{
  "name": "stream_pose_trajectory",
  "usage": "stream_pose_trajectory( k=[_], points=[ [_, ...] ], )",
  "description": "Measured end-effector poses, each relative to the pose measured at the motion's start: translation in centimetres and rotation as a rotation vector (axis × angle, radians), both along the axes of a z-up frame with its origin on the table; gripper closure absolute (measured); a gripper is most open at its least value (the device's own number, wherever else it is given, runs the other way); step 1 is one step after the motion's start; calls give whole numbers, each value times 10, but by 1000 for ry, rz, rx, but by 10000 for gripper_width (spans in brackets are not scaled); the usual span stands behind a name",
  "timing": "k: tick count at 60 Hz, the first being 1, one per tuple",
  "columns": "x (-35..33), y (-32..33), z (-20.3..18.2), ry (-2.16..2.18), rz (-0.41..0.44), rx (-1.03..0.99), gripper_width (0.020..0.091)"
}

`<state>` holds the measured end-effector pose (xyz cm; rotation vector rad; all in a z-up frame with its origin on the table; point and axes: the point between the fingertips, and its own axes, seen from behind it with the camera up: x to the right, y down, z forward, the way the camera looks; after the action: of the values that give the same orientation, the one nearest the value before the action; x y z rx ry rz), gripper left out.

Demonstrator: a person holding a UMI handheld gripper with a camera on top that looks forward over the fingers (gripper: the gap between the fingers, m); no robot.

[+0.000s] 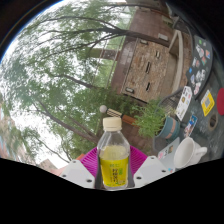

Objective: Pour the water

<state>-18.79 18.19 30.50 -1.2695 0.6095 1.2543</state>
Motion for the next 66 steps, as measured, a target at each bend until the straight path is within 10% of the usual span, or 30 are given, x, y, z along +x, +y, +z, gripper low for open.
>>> stream_pose_trajectory(
  k=[8, 16, 33, 55, 66],
  points=[
    [111, -30, 65, -647, -378, 196, 712],
    [234, -16, 11, -1068, -634, 80, 714],
    [319, 49, -212, -1235, -504, -240, 715],
    [317, 57, -242, -1224, -474, -263, 702],
    [308, 41, -251, -1212, -435, -368, 391]
  ],
)
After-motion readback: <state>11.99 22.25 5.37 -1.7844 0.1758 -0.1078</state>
